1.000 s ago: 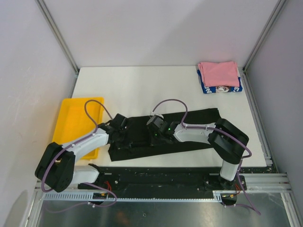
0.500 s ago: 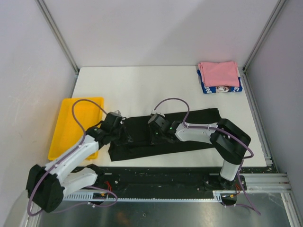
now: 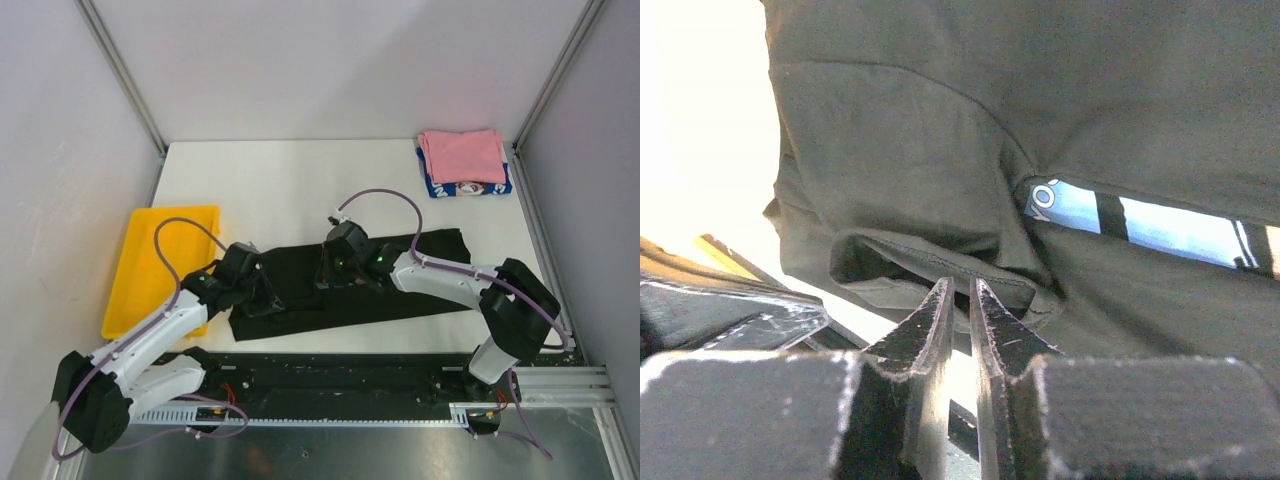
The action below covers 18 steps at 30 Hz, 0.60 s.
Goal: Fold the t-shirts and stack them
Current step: Fold the other side of the tshirt into a rectangle, then rotate the tshirt 85 degrees
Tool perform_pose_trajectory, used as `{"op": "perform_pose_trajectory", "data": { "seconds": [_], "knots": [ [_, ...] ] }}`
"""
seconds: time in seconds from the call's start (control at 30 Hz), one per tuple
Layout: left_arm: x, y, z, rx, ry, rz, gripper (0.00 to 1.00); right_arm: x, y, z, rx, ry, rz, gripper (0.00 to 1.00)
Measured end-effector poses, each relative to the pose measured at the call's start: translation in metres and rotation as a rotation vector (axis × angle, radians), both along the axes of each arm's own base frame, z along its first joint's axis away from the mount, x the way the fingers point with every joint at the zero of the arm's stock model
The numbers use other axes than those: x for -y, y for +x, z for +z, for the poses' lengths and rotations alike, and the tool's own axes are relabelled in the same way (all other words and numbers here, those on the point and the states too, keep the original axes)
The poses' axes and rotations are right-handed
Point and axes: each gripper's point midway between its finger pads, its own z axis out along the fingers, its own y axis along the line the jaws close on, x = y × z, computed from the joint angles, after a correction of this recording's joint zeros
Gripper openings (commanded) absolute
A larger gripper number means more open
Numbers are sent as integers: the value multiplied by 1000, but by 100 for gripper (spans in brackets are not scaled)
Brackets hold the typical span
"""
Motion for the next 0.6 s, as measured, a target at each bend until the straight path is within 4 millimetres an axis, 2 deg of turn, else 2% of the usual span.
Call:
{"op": "perform_pose_trajectory", "data": {
  "seconds": [0.33, 0.6],
  "knots": [
    [-12, -5, -39, -135, 106, 87, 12, 25, 16, 10, 28, -34, -68, 16],
    [-25, 6, -67, -190, 205, 228, 17, 42, 17, 18, 58, -80, -95, 16]
  ]
}}
